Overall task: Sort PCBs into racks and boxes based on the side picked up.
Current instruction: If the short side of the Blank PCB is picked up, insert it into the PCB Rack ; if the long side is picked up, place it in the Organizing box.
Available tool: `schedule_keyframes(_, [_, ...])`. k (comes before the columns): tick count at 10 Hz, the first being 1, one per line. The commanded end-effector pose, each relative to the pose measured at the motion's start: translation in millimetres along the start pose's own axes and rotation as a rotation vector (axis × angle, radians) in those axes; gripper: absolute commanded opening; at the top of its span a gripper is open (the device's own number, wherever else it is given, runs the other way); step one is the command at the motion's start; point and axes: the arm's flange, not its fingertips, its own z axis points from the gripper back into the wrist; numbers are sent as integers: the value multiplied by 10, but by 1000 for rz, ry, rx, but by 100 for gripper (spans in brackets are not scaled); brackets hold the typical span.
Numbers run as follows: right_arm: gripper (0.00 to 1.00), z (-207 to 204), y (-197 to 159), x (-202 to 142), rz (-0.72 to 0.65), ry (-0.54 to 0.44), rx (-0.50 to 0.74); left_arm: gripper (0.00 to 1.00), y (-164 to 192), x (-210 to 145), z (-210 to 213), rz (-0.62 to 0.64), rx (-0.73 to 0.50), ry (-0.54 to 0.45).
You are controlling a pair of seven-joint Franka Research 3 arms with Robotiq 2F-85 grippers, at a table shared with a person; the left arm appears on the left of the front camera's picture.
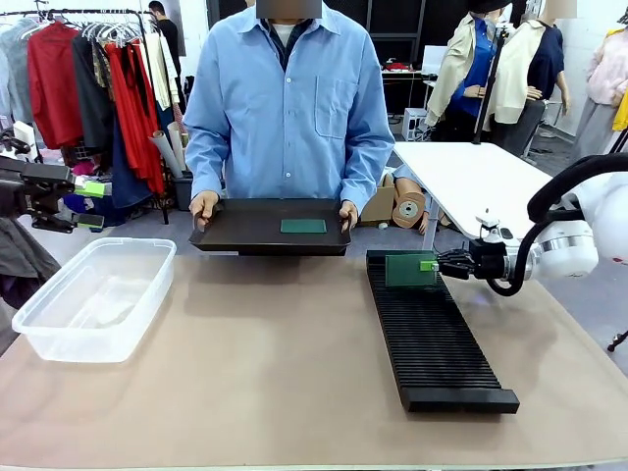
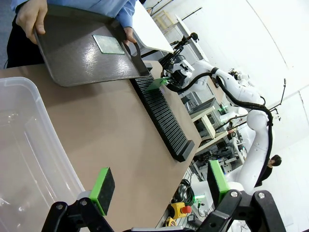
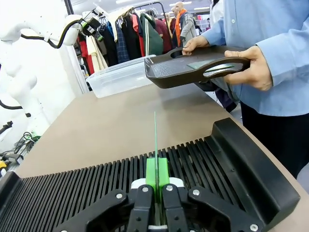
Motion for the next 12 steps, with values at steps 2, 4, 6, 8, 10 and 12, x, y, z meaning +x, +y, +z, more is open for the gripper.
schedule_keyframes(2, [0, -41, -105, 12, 7, 38, -5, 100, -7, 2, 3, 0, -3, 0])
schedule_keyframes(4, [0, -78, -142, -14, 5, 55, 15, 100, -7, 2, 3, 0, -3, 0])
schedule_keyframes(6, [0, -79, -206, -53, 21, 50, 30, 100, -7, 2, 3, 0, -3, 0])
schedule_keyframes(8, [0, -57, -285, -89, 33, 41, 60, 100, -7, 2, 3, 0, -3, 0])
schedule_keyframes(10, [0, -10, -305, -143, 22, 15, 61, 100, -7, 2, 3, 0, -3, 0])
schedule_keyframes(12, [0, 42, -314, -180, -16, 7, 51, 100, -7, 2, 3, 0, -3, 0])
